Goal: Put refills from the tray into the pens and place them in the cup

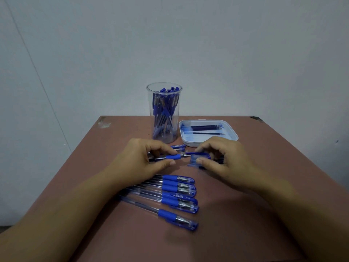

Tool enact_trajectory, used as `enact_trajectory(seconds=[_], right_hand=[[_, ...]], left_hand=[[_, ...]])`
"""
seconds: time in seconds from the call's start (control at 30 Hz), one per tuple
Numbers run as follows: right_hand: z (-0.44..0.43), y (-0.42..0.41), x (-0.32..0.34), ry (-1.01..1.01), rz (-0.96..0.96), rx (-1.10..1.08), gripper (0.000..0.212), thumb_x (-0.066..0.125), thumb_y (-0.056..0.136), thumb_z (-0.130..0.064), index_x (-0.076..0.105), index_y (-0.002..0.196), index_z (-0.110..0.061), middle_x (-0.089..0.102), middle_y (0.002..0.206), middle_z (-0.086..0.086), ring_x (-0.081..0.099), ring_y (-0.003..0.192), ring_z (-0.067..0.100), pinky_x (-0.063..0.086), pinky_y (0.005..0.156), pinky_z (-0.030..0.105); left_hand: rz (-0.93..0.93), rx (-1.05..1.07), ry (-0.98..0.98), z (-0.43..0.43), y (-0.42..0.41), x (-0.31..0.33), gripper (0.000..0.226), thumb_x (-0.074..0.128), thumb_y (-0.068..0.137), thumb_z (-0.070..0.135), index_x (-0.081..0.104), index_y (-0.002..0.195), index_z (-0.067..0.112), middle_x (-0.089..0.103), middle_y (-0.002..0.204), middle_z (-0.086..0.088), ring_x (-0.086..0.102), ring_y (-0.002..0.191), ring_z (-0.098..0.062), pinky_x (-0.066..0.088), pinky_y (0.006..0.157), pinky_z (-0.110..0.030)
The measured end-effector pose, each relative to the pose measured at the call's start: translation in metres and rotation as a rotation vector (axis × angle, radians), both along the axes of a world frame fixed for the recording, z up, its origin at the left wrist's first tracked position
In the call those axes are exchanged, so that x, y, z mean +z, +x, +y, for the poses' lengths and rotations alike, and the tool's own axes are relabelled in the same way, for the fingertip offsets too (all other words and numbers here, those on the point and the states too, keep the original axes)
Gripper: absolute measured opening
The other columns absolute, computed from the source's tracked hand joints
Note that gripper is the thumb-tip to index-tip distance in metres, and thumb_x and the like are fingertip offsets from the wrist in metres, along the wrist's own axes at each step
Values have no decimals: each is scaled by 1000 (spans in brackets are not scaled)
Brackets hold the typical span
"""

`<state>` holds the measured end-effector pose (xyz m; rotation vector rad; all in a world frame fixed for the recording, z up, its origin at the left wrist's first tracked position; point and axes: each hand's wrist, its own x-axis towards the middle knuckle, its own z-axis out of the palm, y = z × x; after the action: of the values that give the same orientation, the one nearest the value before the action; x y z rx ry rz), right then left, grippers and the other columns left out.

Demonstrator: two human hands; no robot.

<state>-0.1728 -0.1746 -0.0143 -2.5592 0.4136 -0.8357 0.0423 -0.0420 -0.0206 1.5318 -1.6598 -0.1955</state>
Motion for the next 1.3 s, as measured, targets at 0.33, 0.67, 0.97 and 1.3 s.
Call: enact_trajectory(seconds=[0.33, 0.67, 0.97, 1.3], right_hand=[[1, 13, -12, 62, -19, 54, 22, 65, 84, -48, 66, 104, -38, 64, 85, -9, 60, 73, 15, 50, 65, 30], [8, 16, -9, 142, -93, 35, 19, 62, 86, -41, 72, 99, -31, 71, 92, -14, 66, 84, 6, 51, 71, 20], [18, 17, -4, 553, -141, 85, 22, 66, 79, -34, 69, 93, -18, 70, 74, -3, 61, 63, 3, 48, 59, 18], [-16, 13, 55, 478, -512, -119, 21, 63, 90, -5, 64, 89, -26, 67, 76, -11, 62, 70, 5, 52, 69, 16]], left_hand=[[-31, -29, -36, -1, -5, -3, 21, 81, 76, 28, 77, 96, 31, 68, 74, 27, 63, 64, 4, 44, 62, -9], [-137, -27, -176, -4, -11, -4, 19, 77, 81, 27, 79, 99, 22, 69, 77, 16, 59, 63, 5, 39, 60, -5], [-72, -78, -171, -7, -15, -2, 22, 76, 81, 28, 76, 103, 24, 69, 85, 24, 64, 74, 7, 44, 67, -6], [-327, 323, -258, -16, 43, 44, 71, 54, 85, 62, 35, 147, 32, 40, 147, 11, 38, 134, -6, 39, 106, -28]])
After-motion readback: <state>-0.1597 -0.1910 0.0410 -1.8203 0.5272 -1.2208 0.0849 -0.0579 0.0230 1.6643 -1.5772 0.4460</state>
